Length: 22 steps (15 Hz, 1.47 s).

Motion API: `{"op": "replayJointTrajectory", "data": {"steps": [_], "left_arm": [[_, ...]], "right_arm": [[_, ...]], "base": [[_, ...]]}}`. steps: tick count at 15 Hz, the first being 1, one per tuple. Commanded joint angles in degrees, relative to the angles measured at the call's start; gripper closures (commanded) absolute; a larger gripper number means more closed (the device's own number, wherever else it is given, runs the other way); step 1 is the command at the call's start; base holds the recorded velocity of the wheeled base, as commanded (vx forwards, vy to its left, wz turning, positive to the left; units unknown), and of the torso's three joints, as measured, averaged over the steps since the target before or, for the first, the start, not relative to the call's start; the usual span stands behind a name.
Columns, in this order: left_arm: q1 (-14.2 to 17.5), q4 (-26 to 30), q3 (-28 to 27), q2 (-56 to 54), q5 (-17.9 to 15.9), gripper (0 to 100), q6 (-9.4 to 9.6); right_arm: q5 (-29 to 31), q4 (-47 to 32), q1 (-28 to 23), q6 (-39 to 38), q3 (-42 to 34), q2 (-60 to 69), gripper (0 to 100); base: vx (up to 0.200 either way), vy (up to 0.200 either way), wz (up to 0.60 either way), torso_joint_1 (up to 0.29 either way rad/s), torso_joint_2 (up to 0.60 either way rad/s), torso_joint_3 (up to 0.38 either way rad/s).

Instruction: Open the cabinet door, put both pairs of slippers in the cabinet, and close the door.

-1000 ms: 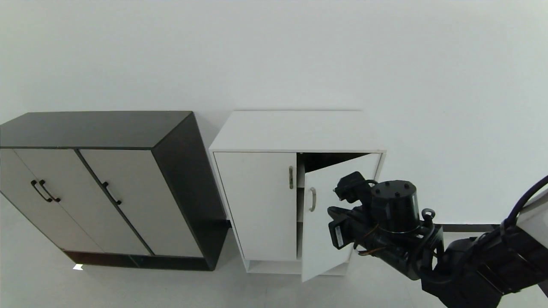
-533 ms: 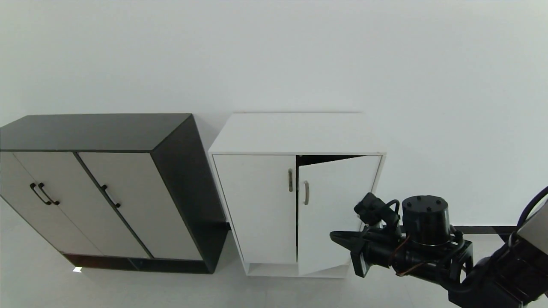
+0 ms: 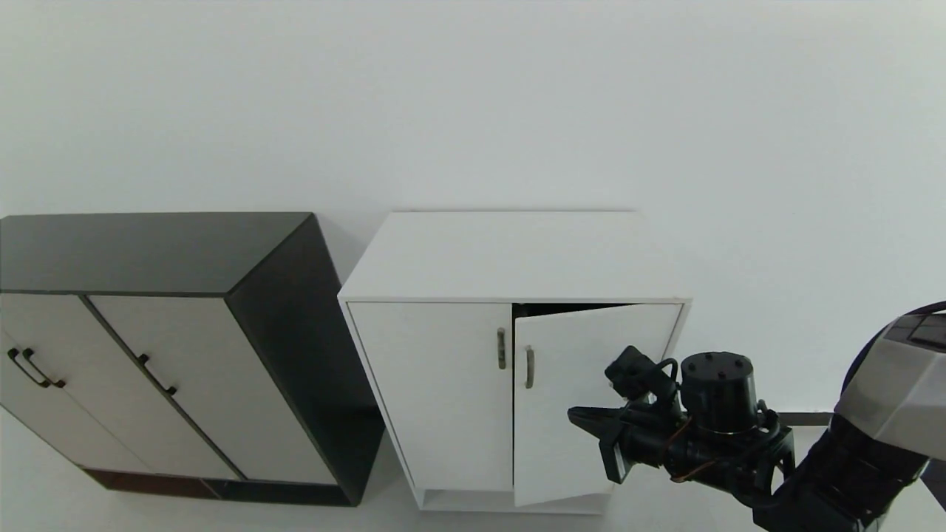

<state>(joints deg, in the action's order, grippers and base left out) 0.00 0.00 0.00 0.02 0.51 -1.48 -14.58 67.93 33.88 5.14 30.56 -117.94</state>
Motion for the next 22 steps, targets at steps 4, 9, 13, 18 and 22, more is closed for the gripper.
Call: {"op": "replayJointTrajectory", "data": {"steps": [4, 9, 13, 18, 22], "left_arm": [[0.0, 0.0, 0.0, 0.0, 0.0, 100, -0.02], [0.0, 0.0, 0.0, 0.1, 0.0, 100, -0.02], [0.0, 0.0, 0.0, 0.1, 0.0, 100, -0.02], [0.0, 0.0, 0.0, 0.1, 0.0, 100, -0.02], [0.0, 0.0, 0.0, 0.1, 0.0, 100, -0.02]], "right_arm": [[0.1, 0.0, 0.0, -0.2, 0.9, -0.9, 100], [0.2, 0.0, 0.0, -0.7, 2.7, -0.9, 100], [3.0, -0.2, 0.0, -2.8, 4.7, -1.1, 100], [3.6, -0.1, -0.9, -2.9, 6.6, -2.0, 100], [3.5, -0.2, -2.1, -2.9, 7.9, -3.1, 100]], "base": [[0.200, 0.000, 0.00, 0.002, 0.00, 0.004], [0.000, 0.000, 0.00, 0.000, 0.00, 0.000], [0.000, 0.000, 0.00, 0.000, 0.00, 0.000], [0.000, 0.000, 0.00, 0.000, 0.00, 0.000], [0.000, 0.000, 0.00, 0.000, 0.00, 0.000]]}}
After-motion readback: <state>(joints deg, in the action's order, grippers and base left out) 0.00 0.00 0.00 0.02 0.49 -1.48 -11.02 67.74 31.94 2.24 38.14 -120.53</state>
